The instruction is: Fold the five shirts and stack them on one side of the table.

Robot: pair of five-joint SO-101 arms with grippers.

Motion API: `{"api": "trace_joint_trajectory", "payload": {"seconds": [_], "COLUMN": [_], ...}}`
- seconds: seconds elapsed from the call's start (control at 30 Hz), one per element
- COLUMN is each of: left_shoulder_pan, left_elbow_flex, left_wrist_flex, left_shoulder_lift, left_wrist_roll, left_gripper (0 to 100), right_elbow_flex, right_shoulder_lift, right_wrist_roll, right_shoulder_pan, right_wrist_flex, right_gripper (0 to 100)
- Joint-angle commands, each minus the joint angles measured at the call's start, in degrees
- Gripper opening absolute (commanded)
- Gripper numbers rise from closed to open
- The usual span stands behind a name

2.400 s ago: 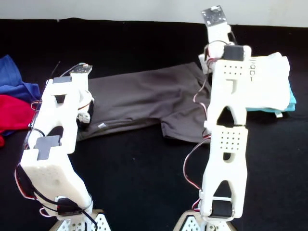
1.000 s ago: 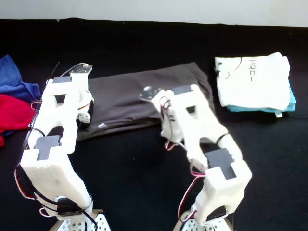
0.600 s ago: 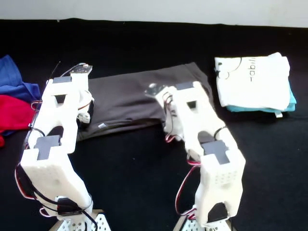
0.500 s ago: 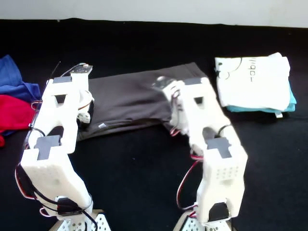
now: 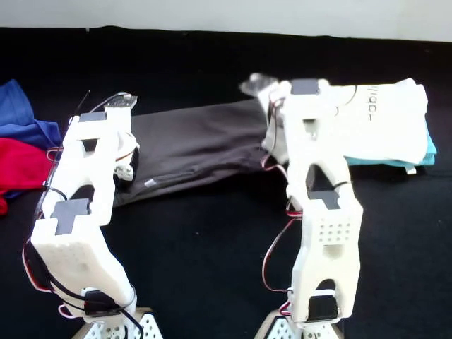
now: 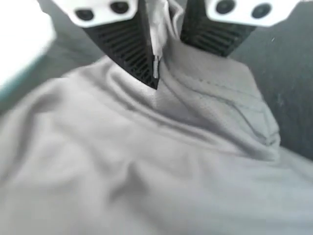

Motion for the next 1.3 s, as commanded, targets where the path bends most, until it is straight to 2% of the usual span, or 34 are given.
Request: {"api": "trace_joint_trajectory", "payload": {"seconds": [0.0,0.3,0.37,0.5,0.63,0.73,0.9,1.13,1.27], "left_shoulder_pan": [0.48,0.48,0.48,0.48,0.48,0.48,0.48,0.48,0.48], "left_elbow_flex": [-1.10,-1.10,-1.10,-1.10,-1.10,-1.10,-1.10,-1.10,-1.10], "left_wrist_flex": [-1.93,-1.93,-1.93,-1.93,-1.93,-1.93,-1.93,-1.93,-1.93], "left_shoulder_lift": [0.40,0.40,0.40,0.40,0.40,0.40,0.40,0.40,0.40], "left_wrist_roll": [0.44,0.44,0.44,0.44,0.44,0.44,0.44,0.44,0.44], "left_gripper": [1,1,1,1,1,1,1,1,1], "right_elbow_flex": [-8.92,-25.45,-27.47,-31.87,-36.79,-40.13,-47.52,-56.13,-53.49], "right_shoulder_lift": [1.36,14.99,18.07,22.46,24.57,24.66,24.66,24.66,25.10], "right_wrist_roll": [0.44,0.44,0.09,-8.44,-17.41,-19.25,-19.25,-19.08,-19.08], "right_shoulder_pan": [0.66,-0.31,-0.40,0.13,0.92,0.92,1.01,-0.66,-0.92], "right_wrist_flex": [0.31,-6.46,-6.55,-11.21,-18.86,-19.30,-13.41,7.43,7.25], "right_gripper": [0.6,1.5,6.7,21.3,20.4,20.4,20.5,19.2,2.7]}}
